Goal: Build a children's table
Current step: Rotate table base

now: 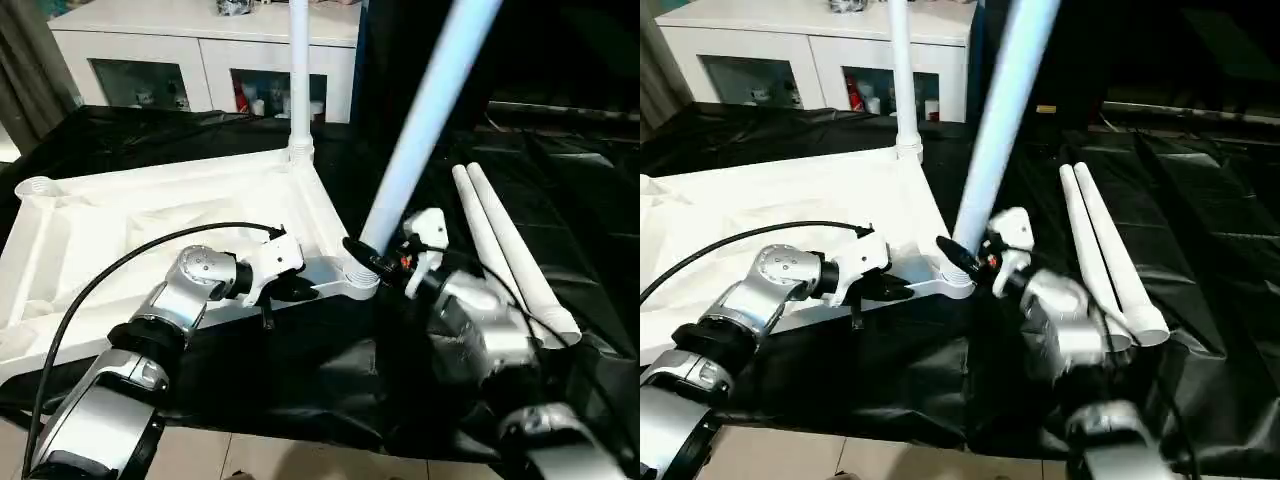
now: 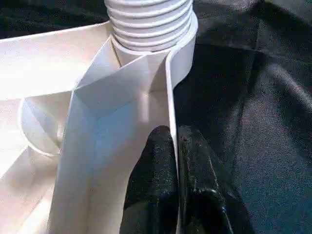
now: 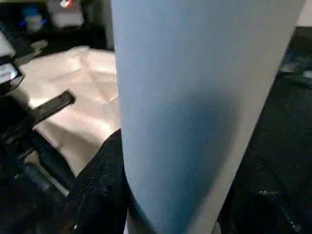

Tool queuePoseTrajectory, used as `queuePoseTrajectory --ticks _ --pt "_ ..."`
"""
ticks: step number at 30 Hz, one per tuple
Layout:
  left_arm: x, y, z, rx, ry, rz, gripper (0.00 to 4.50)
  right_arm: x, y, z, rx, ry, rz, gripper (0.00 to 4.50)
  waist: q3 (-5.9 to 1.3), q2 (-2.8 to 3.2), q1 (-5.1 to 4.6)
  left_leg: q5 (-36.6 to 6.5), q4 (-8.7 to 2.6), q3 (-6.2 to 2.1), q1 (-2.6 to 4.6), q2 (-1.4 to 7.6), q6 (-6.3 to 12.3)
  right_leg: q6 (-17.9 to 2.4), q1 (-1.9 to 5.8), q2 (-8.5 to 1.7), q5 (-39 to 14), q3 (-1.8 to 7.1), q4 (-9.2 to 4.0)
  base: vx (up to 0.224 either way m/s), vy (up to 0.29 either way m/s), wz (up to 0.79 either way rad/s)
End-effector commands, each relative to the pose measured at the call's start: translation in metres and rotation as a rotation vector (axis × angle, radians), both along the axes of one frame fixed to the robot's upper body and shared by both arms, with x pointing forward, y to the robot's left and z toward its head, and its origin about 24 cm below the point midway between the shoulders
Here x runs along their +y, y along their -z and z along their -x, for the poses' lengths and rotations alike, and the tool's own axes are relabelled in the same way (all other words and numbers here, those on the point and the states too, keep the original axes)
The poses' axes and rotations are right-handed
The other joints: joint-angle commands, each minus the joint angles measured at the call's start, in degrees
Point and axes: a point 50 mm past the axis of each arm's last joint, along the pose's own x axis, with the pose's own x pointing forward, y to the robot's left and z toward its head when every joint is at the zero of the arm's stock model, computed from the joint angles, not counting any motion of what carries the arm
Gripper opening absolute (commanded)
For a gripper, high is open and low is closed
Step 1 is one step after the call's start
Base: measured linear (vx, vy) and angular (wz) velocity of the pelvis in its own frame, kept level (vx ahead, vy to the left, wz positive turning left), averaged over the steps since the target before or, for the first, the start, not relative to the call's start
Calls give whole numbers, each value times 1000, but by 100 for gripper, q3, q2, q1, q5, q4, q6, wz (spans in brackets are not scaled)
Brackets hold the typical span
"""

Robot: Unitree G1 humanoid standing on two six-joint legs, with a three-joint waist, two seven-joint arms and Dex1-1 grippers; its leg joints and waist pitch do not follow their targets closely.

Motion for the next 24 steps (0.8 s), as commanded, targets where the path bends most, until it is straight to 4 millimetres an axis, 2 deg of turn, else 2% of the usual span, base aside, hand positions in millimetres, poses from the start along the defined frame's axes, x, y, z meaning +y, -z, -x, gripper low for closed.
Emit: queuePoseTrajectory --ticks 1,4,6,9,11,13,18,24 --pt "-1 0 0 -21 25 -47 0 9 38 20 188 -143 98 191 -301 -11 -23 -1999 -484 -154 84 271 39 -1180 175 -363 -2199 284 -539 0 0 0" --pt "-1 2 1 -16 42 -47 0 7 43 26 214 -224 144 191 -314 -21 -7 -1906 -490 -144 75 280 50 -1234 183 -355 -1913 285 -510 0 0 0" --pt "-2 2 4 -7 69 -43 0 5 46 31 223 -263 152 191 -332 -62 6 -1820 -479 -133 76 282 98 -1276 198 -360 -1729 287 -491 0 0 0" --pt "-2 1 6 3 103 -35 0 4 48 33 230 -279 144 191 -335 -62 20 -1738 -489 -126 73 287 115 -1313 201 -357 -1554 289 -480 0 0 0" --pt "-3 0 12 43 169 -5 0 2 51 38 237 -315 134 191 -338 -118 21 -1816 -500 -128 79 295 92 -1306 202 -359 -1602 283 -480 0 0 0" --pt "-3 -1 15 61 199 7 0 2 51 40 239 -331 127 191 -326 -107 43 -1927 -512 -131 80 305 81 -1272 196 -371 -1813 283 -498 0 0 0" --pt "0 -3 24 123 291 12 0 1 53 48 236 -383 124 191 -310 -131 8 -2408 -561 -168 124 320 -90 -1117 152 -375 -2331 295 -547 0 0 0" --pt "2 -2 18 83 235 -6 0 -2 60 47 243 -328 153 191 -314 -122 -8 -2476 -571 -178 136 310 -145 -1124 139 -371 -2294 303 -558 0 0 0"
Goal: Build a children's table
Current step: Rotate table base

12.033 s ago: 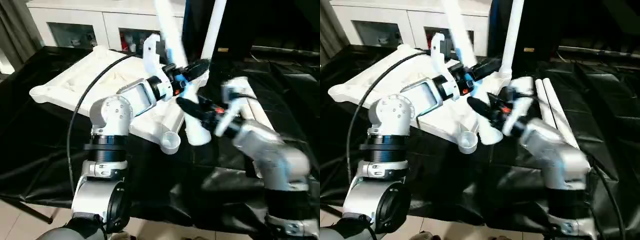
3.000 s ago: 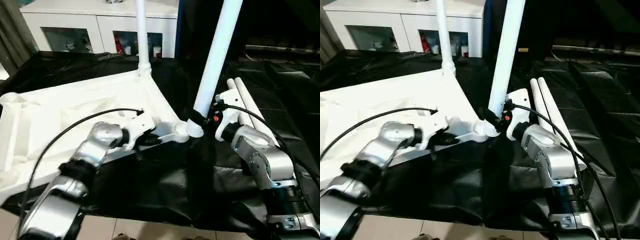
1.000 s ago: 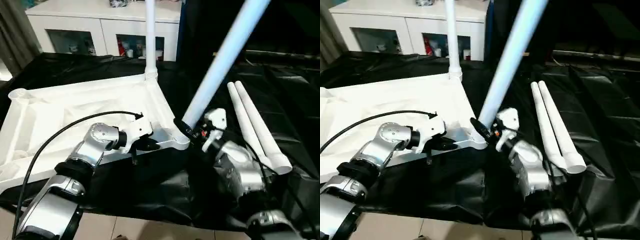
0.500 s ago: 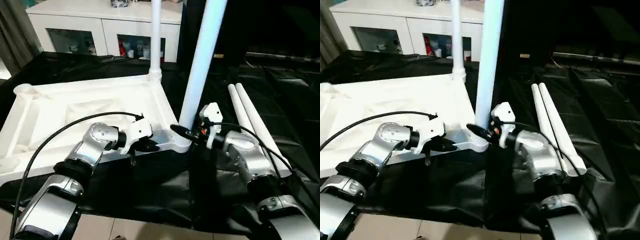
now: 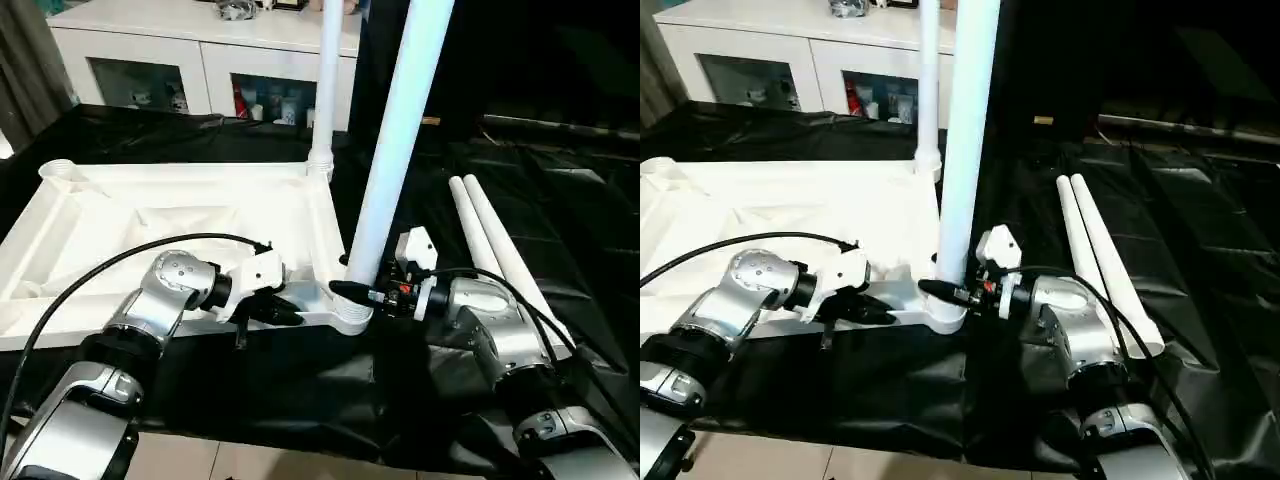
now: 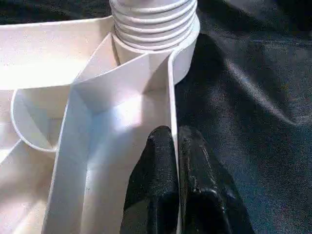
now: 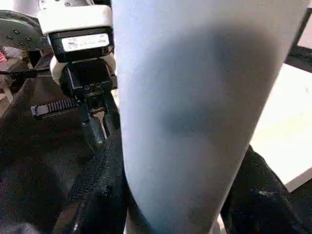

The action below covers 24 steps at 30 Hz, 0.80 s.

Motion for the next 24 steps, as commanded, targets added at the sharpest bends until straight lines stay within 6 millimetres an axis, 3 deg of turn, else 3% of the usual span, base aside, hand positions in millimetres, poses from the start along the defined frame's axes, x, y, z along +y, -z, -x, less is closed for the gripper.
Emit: queuePoseTrajectory --ticks 1,3,5,6,7,8,9,10,11,12,13,14,15,16,17,18,19,20,21,22,24 --pt "-17 -3 -3 -52 46 5 0 -2 52 20 201 29 160 191 -185 77 -34 -2493 -509 -188 88 309 -154 -1132 102 -373 -2255 296 -546 0 0 0" --pt "-16 -1 -5 -68 3 -14 0 -6 56 15 202 133 200 191 -104 77 -76 -3018 -518 -221 152 289 -247 -937 27 -375 -3122 269 -635 0 0 0" --pt "-15 2 -10 -81 -70 -35 0 -11 61 8 208 260 248 191 -92 79 -90 -3300 -489 -262 218 277 -289 -716 -14 -402 -3733 238 -714 -32 2 -1" --pt "-15 3 -16 -81 -170 -41 0 -15 65 3 231 362 271 191 -27 116 -197 -3751 -472 -333 311 251 -361 -360 -64 -374 -4460 73 -841 -72 27 -10" --pt "-16 4 -20 -85 -226 -40 0 -17 67 1 243 418 281 191 -13 119 -246 -3918 -461 -354 354 237 -356 -248 -66 -354 -4626 -21 -926 -72 27 -10" --pt "-18 5 -23 -87 -276 -38 0 -18 67 -1 248 459 286 191 -1 225 -294 -4296 -496 -424 402 256 -400 -142 6 -324 -4545 -209 -988 -75 55 -13" --pt "-21 6 -29 -91 -399 -39 0 -19 68 -6 260 555 298 191 5 305 -379 -4832 -706 -517 254 352 -485 -258 274 -259 -3661 -381 -806 -120 73 -11" --pt "-23 7 -32 -96 -465 -40 0 -20 69 -9 263 610 309 191 36 413 -304 -5225 -1002 -499 26 457 -551 -429 516 -162 -2901 -388 -393 -120 73 -11" --pt "-27 8 -35 -95 -546 -40 0 -21 69 -12 270 675 315 191 -40 380 -188 -5347 -1224 -471 -282 545 -534 -529 853 -149 -1705 -249 331 -111 32 18" --pt "-33 9 -38 -87 -613 -28 0 -21 68 -15 292 735 295 191 -82 160 -44 -4617 -1183 -33 61 340 -379 -492 469 -94 -1779 88 319 16 -82 21" --pt "-40 10 -38 -72 -664 -15 0 -20 68 -18 317 796 274 191 -149 -122 -42 -3665 -609 -156 346 184 -491 -319 122 -415 -3599 274 -277 16 -82 21" --pt "-54 11 -37 -52 -697 -7 0 -18 66 -22 338 863 259 191 -68 -134 -24 -1761 369 -305 465 30 -87 -543 -147 -1028 -5563 408 -1002 69 -55 -34" --pt "-67 12 -34 -44 -697 5 0 -15 65 -25 353 898 245 191 -87 -95 27 -911 193 -465 -52 86 41 -599 359 -1073 -5250 478 -791 57 53 -41" --pt "-80 11 -32 -34 -691 23 0 -11 63 -27 360 917 233 191 -175 63 162 -361 -359 -476 -230 198 -156 -661 516 -596 -3347 188 -522 57 53 -41" --pt "-80 11 -32 -34 -691 23 0 -11 63 -27 360 917 233 191 -213 86 111 -488 -419 -454 -85 272 -197 -787 357 -377 -2234 143 -372 0 0 0" --pt "-93 11 -31 -40 -687 23 0 -3 59 -31 370 929 214 191 -179 127 56 -1606 -459 -330 119 272 -93 -1280 240 -339 -1298 195 -372 -18 -25 22" --pt "-96 10 -31 -57 -683 14 0 1 57 -32 368 923 210 191 -158 143 38 -1961 -474 -312 141 258 -75 -1357 213 -350 -1517 206 -413 -18 -25 22" --pt "-97 11 -31 -70 -685 3 0 4 56 -33 366 921 211 191 -115 109 12 -2454 -487 -306 124 228 -85 -1247 203 -374 -2233 202 -519 0 0 0" --pt "-97 11 -32 -80 -688 -4 0 7 55 -34 362 915 212 191 -110 104 8 -2611 -490 -315 130 217 -109 -1127 197 -393 -2617 193 -562 0 0 0" --pt "-95 10 -33 -88 -692 -10 0 8 55 -34 362 911 212 191 -124 86 3 -2678 -508 -347 113 215 -128 -886 216 -422 -3063 185 -617 0 0 0" --pt "-90 10 -35 -106 -709 -28 0 12 54 -35 362 912 212 190 -157 112 17 -2239 -566 -358 42 248 -97 -789 265 -432 -2709 201 -618 0 0 0"
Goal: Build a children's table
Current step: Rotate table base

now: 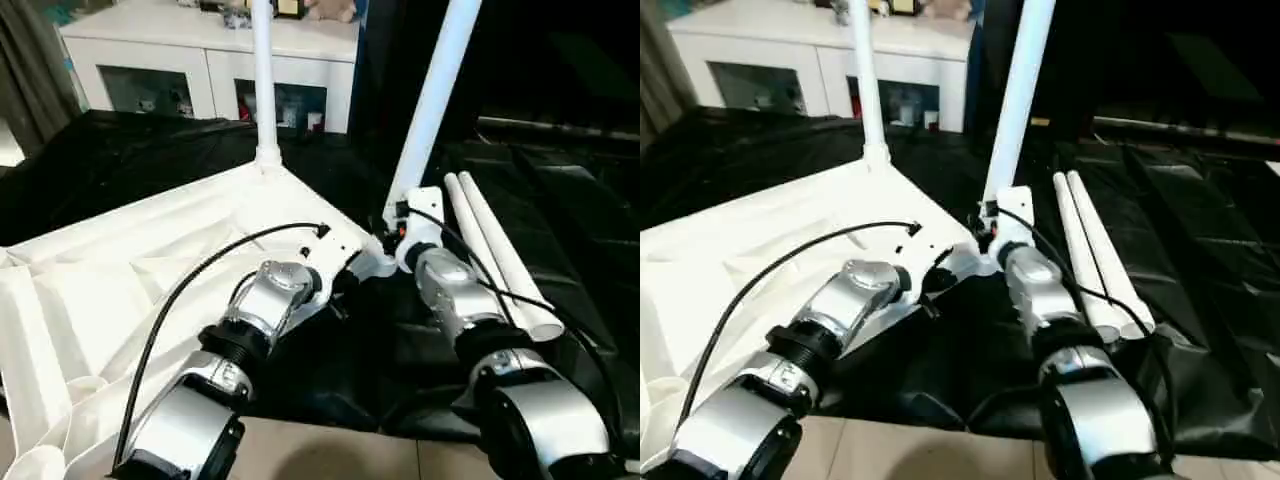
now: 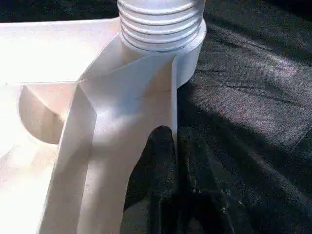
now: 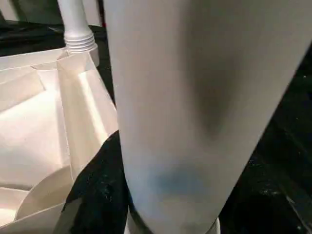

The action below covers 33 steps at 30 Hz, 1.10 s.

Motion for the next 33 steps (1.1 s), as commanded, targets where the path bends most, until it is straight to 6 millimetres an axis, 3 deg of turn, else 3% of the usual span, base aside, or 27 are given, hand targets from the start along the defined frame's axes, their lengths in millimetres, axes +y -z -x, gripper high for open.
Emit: queuePoseTrajectory --ticks 1,3,5,6,10,13,16,18,20,22,24,26,27,30,33 --pt "16 -2 -8 -60 -68 -73 0 6 54 29 262 -23 22 190 -142 6 -12 -2095 -494 -102 6 290 25 -809 10 -389 -2262 300 -663 0 0 0" --pt "18 -3 -8 -63 -75 -79 0 6 54 29 263 -20 22 190 -144 -9 -9 -1924 -511 -88 -15 296 38 -859 26 -374 -1983 303 -651 0 0 0" --pt "22 -3 -8 -63 -93 -89 0 8 53 29 259 -23 25 190 -118 -22 -11 -2119 -508 -76 21 294 13 -846 -16 -392 -2343 312 -681 0 0 0" --pt "22 -3 -8 -66 -96 -92 0 10 52 28 250 -38 22 190 -123 -17 -13 -2113 -515 -90 5 295 -1 -814 -8 -406 -2459 310 -692 0 0 0" --pt "25 -4 -9 -75 -91 -87 0 15 46 25 206 -92 27 190 -107 -31 -13 -2107 -523 -83 9 301 -21 -766 -38 -399 -2482 320 -714 0 0 0" --pt "27 -4 -10 -79 -76 -81 0 17 39 22 176 -119 -8 260 -107 -21 -20 -2116 -534 -87 -4 308 -14 -772 -31 -393 -2413 322 -704 0 0 0" --pt "32 -7 -10 -82 -74 -79 0 16 31 17 143 -142 -30 295 -164 -39 -54 -1631 -547 -101 -121 316 41 -845 69 -378 -1817 304 -612 0 0 0" --pt "36 -9 -12 -88 -66 -80 0 14 23 13 110 -168 -38 304 -168 -15 -58 -1380 -494 -37 -78 319 167 -1083 9 -364 -1324 319 -593 0 0 0" --pt "37 -10 -13 -89 -58 -80 0 12 19 12 94 -181 -43 326 -193 -19 -65 -1097 -462 -3 -122 310 222 -1163 55 -362 -1081 308 -552 0 0 0" --pt "39 -11 -13 -91 -46 -82 0 9 15 9 80 -189 -50 337 -224 -15 -68 -686 -416 19 -136 310 318 -1281 78 -352 -468 307 -478 0 0 0" --pt "41 -11 -13 -90 -38 -81 0 5 11 8 59 -203 -50 351 -264 0 -59 -203 -354 54 -115 304 557 -1576 86 -325 607 300 -364 0 0 0" --pt "41 -11 -12 -92 -32 -81 0 4 10 7 49 -206 -52 360 -255 24 -62 -199 -338 73 -128 288 683 -1713 90 -300 968 287 -332 0 0 0" --pt "41 -11 -12 -92 -29 -80 0 4 8 7 43 -208 -58 379 -250 21 -62 -252 -337 84 -119 289 715 -1729 82 -302 971 289 -344 0 0 0" --pt "41 -10 -12 -93 -20 -78 0 2 7 6 30 -203 -99 379 -242 20 -69 -334 -330 95 -113 303 782 -1779 82 -305 899 300 -344 0 0 0" --pt "40 -10 -11 -95 -13 -74 0 3 7 7 24 -209 -110 348 -222 15 -68 -558 -346 106 -100 308 697 -1742 74 -304 514 312 -379 0 0 0"
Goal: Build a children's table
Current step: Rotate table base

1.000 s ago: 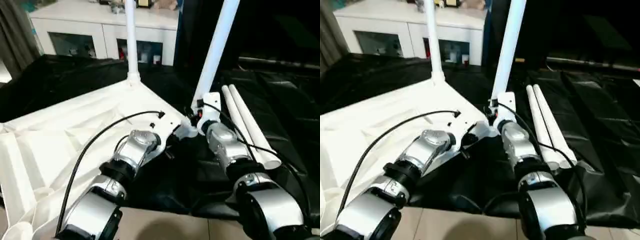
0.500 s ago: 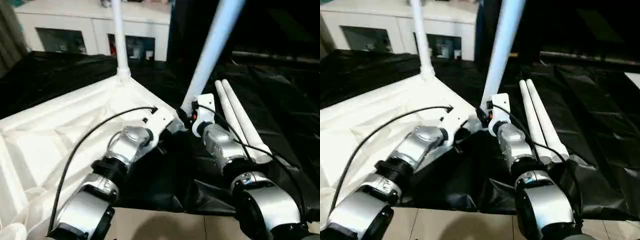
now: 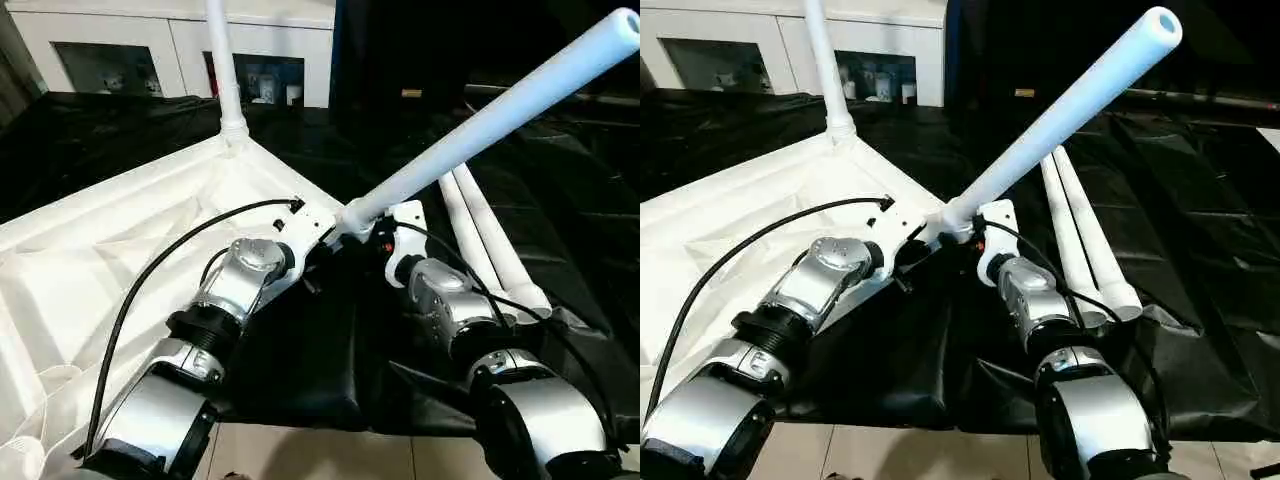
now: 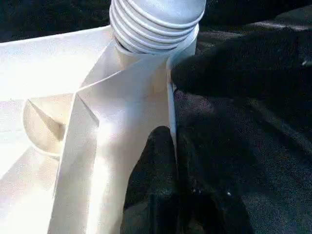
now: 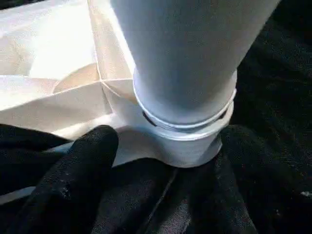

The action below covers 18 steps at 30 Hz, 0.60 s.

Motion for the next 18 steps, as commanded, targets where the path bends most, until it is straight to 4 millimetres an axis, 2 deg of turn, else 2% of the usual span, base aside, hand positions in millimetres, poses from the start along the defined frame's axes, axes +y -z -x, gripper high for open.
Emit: queuePoseTrajectory --ticks 1,2,4,7,10,17,18 --pt "4 13 5 44 7 -23 0 -1 -5 -2 -26 5 -24 343 -319 -12 32 -758 -286 -24 49 210 618 -1657 312 -361 269 267 -355 0 0 0" --pt "4 13 5 42 9 -23 0 -1 -4 -1 -26 3 -23 343 -318 -5 32 -752 -288 -24 56 213 593 -1648 306 -360 237 271 -356 0 0 0" --pt "4 13 5 38 12 -24 0 -1 -4 0 -26 3 -25 309 -322 -7 30 -715 -283 -21 59 212 586 -1654 306 -355 293 274 -347 0 0 0" --pt "4 13 5 37 15 -24 0 -2 -3 0 -31 9 -22 301 -331 -10 33 -587 -267 -15 57 203 633 -1684 313 -347 518 276 -323 0 0 0" --pt "5 13 5 36 18 -27 0 -4 -5 -1 -49 16 -7 262 -336 -16 36 -544 -257 -10 57 202 679 -1700 315 -352 568 277 -315 0 0 0" --pt "6 12 5 32 21 -31 0 -7 -12 -4 -110 44 11 262 -347 -23 43 -426 -228 -1 53 187 768 -1706 317 -338 698 282 -288 0 0 0" --pt "6 12 5 32 21 -30 0 -7 -13 -4 -117 38 5 290 -351 -27 42 -414 -225 -2 50 187 782 -1702 322 -340 719 282 -283 0 0 0"
